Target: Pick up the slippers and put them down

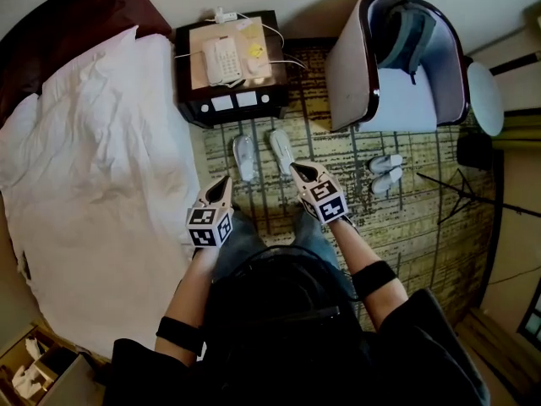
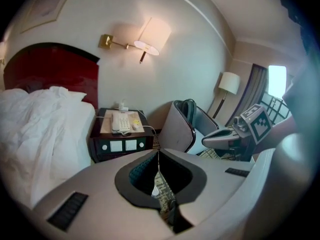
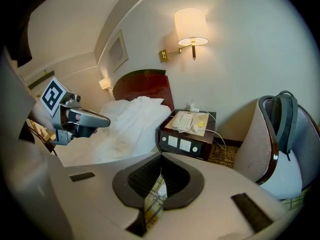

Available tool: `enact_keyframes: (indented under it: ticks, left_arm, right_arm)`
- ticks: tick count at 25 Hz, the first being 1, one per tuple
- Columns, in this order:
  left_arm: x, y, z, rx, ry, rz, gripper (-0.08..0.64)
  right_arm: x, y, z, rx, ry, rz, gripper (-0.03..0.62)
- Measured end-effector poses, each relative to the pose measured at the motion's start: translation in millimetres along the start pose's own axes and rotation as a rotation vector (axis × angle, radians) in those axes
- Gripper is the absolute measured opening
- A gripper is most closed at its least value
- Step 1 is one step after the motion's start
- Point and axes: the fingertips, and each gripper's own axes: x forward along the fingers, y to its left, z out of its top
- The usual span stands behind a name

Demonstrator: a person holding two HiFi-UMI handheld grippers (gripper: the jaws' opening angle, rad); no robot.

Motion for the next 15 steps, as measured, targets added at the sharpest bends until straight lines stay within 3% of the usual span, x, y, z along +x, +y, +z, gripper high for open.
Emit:
enact_keyframes:
  ticks: [8, 15]
  left_arm:
    - [77.2, 24.9, -73.7, -0.131, 0.183, 0.038, 0.141]
    - [176.6, 73.8, -172.0, -0.208, 0.304, 0.133, 0.298]
  right_arm:
    - [71.3, -8.0, -39.9, 0.018, 0.076, -0.012, 0.002]
    - [163.0, -28.1, -109.4, 0.068, 0.150, -0.001, 0.002]
